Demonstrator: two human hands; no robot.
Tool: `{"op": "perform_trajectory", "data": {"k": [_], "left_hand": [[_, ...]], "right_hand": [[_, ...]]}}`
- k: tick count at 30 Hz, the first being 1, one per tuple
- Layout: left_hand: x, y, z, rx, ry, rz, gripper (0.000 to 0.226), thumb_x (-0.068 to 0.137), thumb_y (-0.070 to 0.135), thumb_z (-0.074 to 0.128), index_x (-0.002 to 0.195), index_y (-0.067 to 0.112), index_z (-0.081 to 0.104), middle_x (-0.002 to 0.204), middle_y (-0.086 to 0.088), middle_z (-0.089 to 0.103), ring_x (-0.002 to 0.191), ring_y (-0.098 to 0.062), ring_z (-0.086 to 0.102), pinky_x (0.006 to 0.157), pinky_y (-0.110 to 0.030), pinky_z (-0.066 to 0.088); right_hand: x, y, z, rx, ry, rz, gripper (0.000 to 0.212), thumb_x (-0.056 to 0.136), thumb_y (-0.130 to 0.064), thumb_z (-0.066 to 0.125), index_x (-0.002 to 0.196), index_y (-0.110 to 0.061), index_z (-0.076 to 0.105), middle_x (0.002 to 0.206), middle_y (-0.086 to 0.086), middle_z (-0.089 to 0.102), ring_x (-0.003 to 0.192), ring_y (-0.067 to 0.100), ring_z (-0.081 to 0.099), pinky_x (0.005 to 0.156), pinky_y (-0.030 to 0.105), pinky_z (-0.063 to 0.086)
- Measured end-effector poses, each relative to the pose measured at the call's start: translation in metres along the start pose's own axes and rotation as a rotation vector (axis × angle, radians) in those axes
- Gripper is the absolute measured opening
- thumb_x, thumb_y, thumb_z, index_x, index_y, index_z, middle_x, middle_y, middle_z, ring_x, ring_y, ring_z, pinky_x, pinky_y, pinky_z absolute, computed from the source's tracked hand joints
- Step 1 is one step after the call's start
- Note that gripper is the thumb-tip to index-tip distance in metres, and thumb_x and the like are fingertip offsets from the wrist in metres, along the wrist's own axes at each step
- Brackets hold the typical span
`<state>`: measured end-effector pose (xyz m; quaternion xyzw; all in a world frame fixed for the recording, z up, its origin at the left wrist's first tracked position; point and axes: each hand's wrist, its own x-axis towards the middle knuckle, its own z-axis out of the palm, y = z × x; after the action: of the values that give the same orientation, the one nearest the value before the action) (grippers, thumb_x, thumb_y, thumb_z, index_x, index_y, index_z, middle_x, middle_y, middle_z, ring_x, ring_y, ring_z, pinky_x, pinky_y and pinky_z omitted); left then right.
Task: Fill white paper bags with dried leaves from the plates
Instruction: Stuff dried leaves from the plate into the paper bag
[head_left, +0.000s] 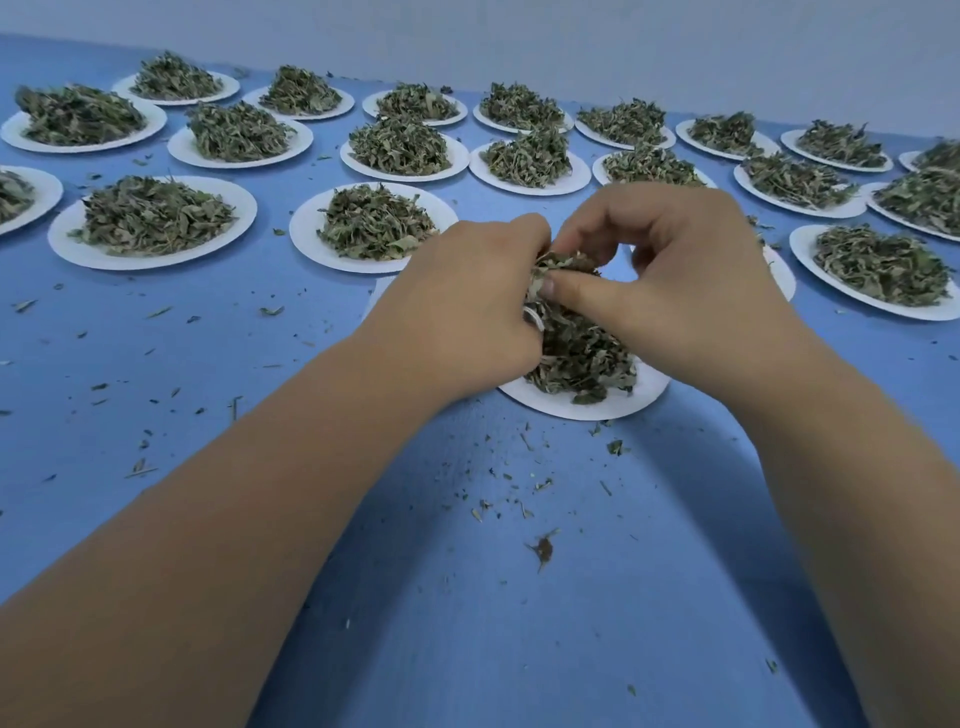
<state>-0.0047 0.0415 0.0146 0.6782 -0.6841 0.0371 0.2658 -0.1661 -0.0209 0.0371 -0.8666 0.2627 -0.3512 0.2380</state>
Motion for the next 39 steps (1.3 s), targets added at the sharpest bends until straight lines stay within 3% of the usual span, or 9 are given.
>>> {"op": "perform_trajectory", "data": {"k": [6, 11, 16, 18, 21, 24, 27, 34, 39], "left_hand": [[0.001, 0.002, 0.002, -0.045, 0.014, 0.012, 0.039, 0.071, 0.014, 0.063, 0.104, 0.024, 0.048, 0.076, 0.007, 0.055, 0.071, -0.023, 0.050, 0.059, -0.037, 0.043], [0.001, 0.004, 0.000, -0.087, 0.039, 0.044, 0.052, 0.069, 0.011, 0.063, 0.116, 0.024, 0.045, 0.094, -0.003, 0.061, 0.085, -0.028, 0.055, 0.068, -0.039, 0.046], [0.001, 0.010, -0.002, -0.148, 0.118, 0.106, 0.065, 0.063, 0.004, 0.063, 0.123, 0.020, 0.046, 0.094, 0.007, 0.055, 0.093, -0.017, 0.044, 0.074, -0.036, 0.038], [0.000, 0.012, -0.003, -0.172, 0.125, 0.133, 0.068, 0.062, 0.002, 0.063, 0.126, 0.020, 0.047, 0.092, 0.019, 0.048, 0.093, -0.011, 0.038, 0.076, -0.034, 0.037], [0.000, 0.012, -0.002, -0.257, 0.114, 0.135, 0.073, 0.066, 0.002, 0.064, 0.134, 0.019, 0.045, 0.105, 0.014, 0.050, 0.106, -0.012, 0.041, 0.085, -0.034, 0.042], [0.000, 0.012, -0.001, -0.359, 0.080, 0.079, 0.085, 0.070, 0.000, 0.062, 0.148, 0.023, 0.034, 0.131, 0.012, 0.046, 0.129, -0.009, 0.037, 0.097, -0.011, 0.034], [0.001, 0.010, -0.002, -0.487, 0.004, -0.043, 0.086, 0.077, 0.002, 0.059, 0.152, 0.032, 0.028, 0.149, 0.012, 0.039, 0.139, -0.003, 0.032, 0.090, 0.005, 0.026], [0.002, 0.011, -0.011, -0.745, 0.177, -0.273, 0.037, 0.077, 0.020, 0.057, 0.111, 0.031, 0.066, 0.105, 0.013, 0.066, 0.084, -0.015, 0.068, 0.074, -0.037, 0.059], [0.001, 0.007, -0.004, -0.710, 0.172, -0.281, 0.021, 0.086, 0.008, 0.071, 0.098, 0.025, 0.072, 0.091, 0.007, 0.073, 0.075, -0.013, 0.074, 0.081, -0.043, 0.061]], "right_hand": [[0.004, 0.001, 0.011, -0.054, 0.023, 0.098, 0.020, 0.076, -0.028, 0.076, 0.089, -0.029, 0.061, 0.101, -0.017, 0.062, 0.096, -0.002, 0.061, 0.074, 0.014, 0.041], [0.002, 0.000, 0.010, 0.129, -0.052, 0.217, 0.035, 0.078, -0.026, 0.076, 0.099, -0.026, 0.048, 0.081, -0.011, 0.071, 0.061, 0.011, 0.057, 0.068, 0.034, 0.049], [0.005, 0.004, 0.008, 0.303, -0.038, 0.329, 0.037, 0.073, -0.023, 0.076, 0.098, -0.025, 0.049, 0.060, -0.007, 0.059, 0.054, 0.014, 0.042, 0.056, 0.029, 0.036], [0.006, 0.005, 0.008, 0.340, -0.055, 0.339, 0.035, 0.073, -0.021, 0.075, 0.100, -0.023, 0.053, 0.059, -0.009, 0.057, 0.054, 0.014, 0.041, 0.055, 0.028, 0.034], [0.007, 0.005, 0.008, 0.395, 0.001, 0.293, 0.033, 0.071, -0.013, 0.072, 0.099, -0.020, 0.056, 0.063, -0.005, 0.065, 0.055, 0.014, 0.049, 0.054, 0.025, 0.040], [0.008, 0.010, 0.007, 0.373, 0.075, 0.296, 0.032, 0.071, -0.012, 0.073, 0.097, -0.021, 0.056, 0.064, -0.004, 0.068, 0.053, 0.013, 0.051, 0.050, 0.020, 0.040], [0.008, 0.016, 0.007, 0.274, 0.112, 0.269, 0.026, 0.074, -0.009, 0.076, 0.091, -0.017, 0.058, 0.074, 0.002, 0.067, 0.060, 0.010, 0.055, 0.056, 0.022, 0.044], [0.009, 0.020, 0.008, 0.210, 0.140, 0.243, 0.027, 0.073, -0.015, 0.084, 0.087, -0.018, 0.062, 0.078, 0.002, 0.064, 0.068, 0.011, 0.055, 0.063, 0.043, 0.054], [0.007, 0.019, 0.010, 0.221, 0.110, 0.223, 0.034, 0.073, -0.023, 0.090, 0.092, -0.014, 0.062, 0.081, -0.003, 0.063, 0.074, 0.005, 0.062, 0.067, 0.026, 0.058]]}}
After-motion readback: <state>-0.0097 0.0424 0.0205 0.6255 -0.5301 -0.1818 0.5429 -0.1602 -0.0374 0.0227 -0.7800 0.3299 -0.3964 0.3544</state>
